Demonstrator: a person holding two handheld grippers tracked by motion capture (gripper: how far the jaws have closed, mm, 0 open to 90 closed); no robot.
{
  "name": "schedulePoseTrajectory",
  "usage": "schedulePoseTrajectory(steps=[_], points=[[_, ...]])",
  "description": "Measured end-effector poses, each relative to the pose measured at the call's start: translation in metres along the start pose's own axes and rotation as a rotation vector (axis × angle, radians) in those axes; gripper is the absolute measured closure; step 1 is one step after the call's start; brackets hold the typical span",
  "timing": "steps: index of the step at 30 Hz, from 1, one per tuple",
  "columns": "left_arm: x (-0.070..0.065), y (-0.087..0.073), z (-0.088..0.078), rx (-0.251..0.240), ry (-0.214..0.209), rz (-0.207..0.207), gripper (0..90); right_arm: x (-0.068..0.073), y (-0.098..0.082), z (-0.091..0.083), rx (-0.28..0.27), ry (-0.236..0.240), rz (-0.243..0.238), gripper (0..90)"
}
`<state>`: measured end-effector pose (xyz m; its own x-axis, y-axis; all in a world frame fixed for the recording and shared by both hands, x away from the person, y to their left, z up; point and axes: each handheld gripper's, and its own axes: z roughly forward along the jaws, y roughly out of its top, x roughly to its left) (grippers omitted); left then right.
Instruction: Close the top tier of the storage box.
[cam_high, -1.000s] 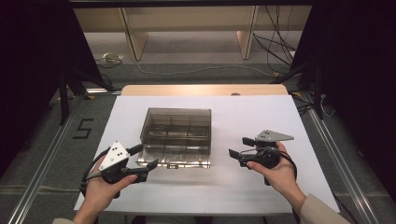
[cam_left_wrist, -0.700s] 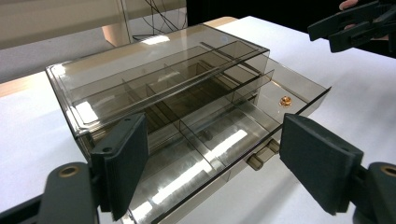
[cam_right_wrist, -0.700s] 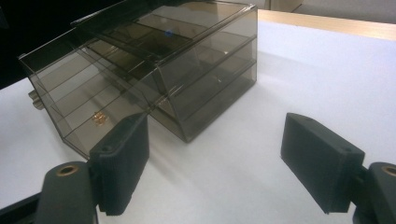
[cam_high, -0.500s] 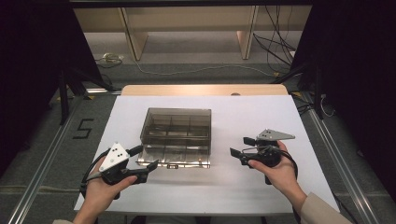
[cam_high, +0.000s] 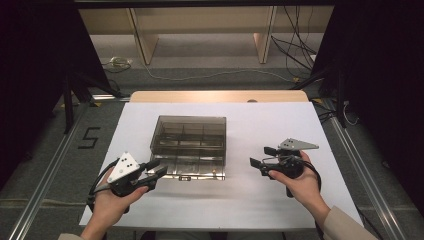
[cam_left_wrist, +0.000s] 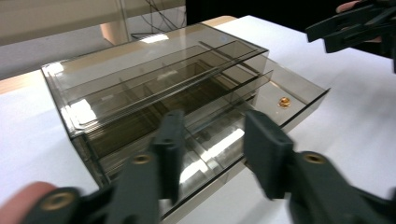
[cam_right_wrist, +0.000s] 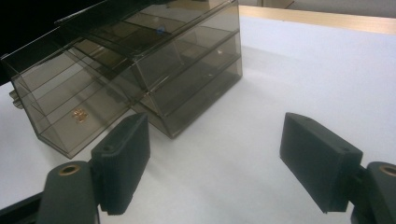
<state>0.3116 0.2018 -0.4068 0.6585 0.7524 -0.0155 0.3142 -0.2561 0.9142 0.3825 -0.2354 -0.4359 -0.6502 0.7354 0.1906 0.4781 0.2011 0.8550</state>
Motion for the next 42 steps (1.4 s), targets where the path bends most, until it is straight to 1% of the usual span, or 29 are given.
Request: schedulePoseTrajectory(steps=[1, 3, 4, 5, 6, 7, 10, 13, 14, 16, 17, 18, 19, 27, 28, 29, 31, 37, 40, 42], points=[[-0.001, 0.000, 0.000, 0.003, 0.009, 0.017, 76.7, -0.002, 0.000, -0.001, 0.000, -0.001, 0.006, 25.6], [-0.001, 0.000, -0.001, 0.004, 0.008, 0.025, 87.2, -0.003, -0.001, -0.002, -0.004, -0.005, 0.010, 25.7], [0.000, 0.000, -0.002, 0.007, -0.005, 0.045, 89.1, -0.003, -0.001, -0.002, -0.004, -0.006, 0.011, 25.7], [0.000, 0.000, -0.002, 0.007, -0.005, 0.045, 89.2, -0.003, -0.001, -0.002, -0.002, -0.007, 0.016, 25.8], [-0.001, 0.000, -0.002, 0.012, -0.016, 0.046, 89.2, -0.003, -0.001, -0.002, -0.002, -0.007, 0.016, 25.8], [-0.001, -0.001, -0.002, 0.026, -0.028, 0.053, 89.3, -0.004, -0.001, -0.003, -0.003, -0.012, 0.014, 25.9], [-0.002, -0.002, 0.000, 0.034, -0.031, 0.047, 89.4, -0.004, -0.001, -0.003, -0.006, -0.017, 0.018, 25.9], [-0.003, -0.003, 0.001, 0.052, -0.043, 0.044, 89.4, -0.006, -0.001, -0.004, -0.003, -0.023, 0.022, 26.2], [-0.003, -0.003, 0.001, 0.052, -0.043, 0.044, 89.4, -0.006, -0.001, -0.004, -0.003, -0.023, 0.022, 26.2], [-0.004, -0.006, 0.003, 0.071, -0.050, 0.044, 89.4, -0.007, -0.001, -0.004, -0.006, -0.033, 0.025, 26.3], [-0.004, -0.007, 0.004, 0.081, -0.054, 0.051, 89.4, -0.008, 0.000, -0.004, -0.007, -0.034, 0.024, 26.3], [-0.004, -0.007, 0.004, 0.081, -0.054, 0.051, 89.5, -0.008, 0.000, -0.004, -0.007, -0.034, 0.024, 26.3], [-0.007, -0.009, 0.006, 0.099, -0.053, 0.055, 89.4, -0.008, 0.000, -0.005, -0.007, -0.038, 0.029, 26.3], [-0.012, -0.016, 0.015, 0.132, -0.066, 0.061, 89.4, -0.007, 0.001, -0.004, -0.007, -0.044, 0.019, 26.7], [-0.014, -0.017, 0.019, 0.143, -0.071, 0.066, 89.4, -0.006, 0.001, -0.004, -0.008, -0.046, 0.019, 26.7], [-0.014, -0.017, 0.019, 0.143, -0.071, 0.066, 89.4, -0.006, 0.001, -0.004, -0.008, -0.046, 0.020, 26.8], [-0.017, -0.019, 0.023, 0.158, -0.081, 0.079, 89.4, -0.006, 0.001, -0.004, -0.009, -0.047, 0.020, 26.8], [-0.019, -0.020, 0.028, 0.179, -0.082, 0.095, 89.4, -0.008, 0.000, -0.004, -0.006, -0.047, 0.030, 26.8], [-0.020, -0.021, 0.030, 0.180, -0.082, 0.093, 89.4, -0.008, 0.000, -0.005, -0.005, -0.046, 0.029, 26.8], [-0.019, -0.021, 0.031, 0.181, -0.071, 0.095, 89.4, -0.008, 0.000, -0.005, -0.006, -0.042, 0.029, 27.0]])
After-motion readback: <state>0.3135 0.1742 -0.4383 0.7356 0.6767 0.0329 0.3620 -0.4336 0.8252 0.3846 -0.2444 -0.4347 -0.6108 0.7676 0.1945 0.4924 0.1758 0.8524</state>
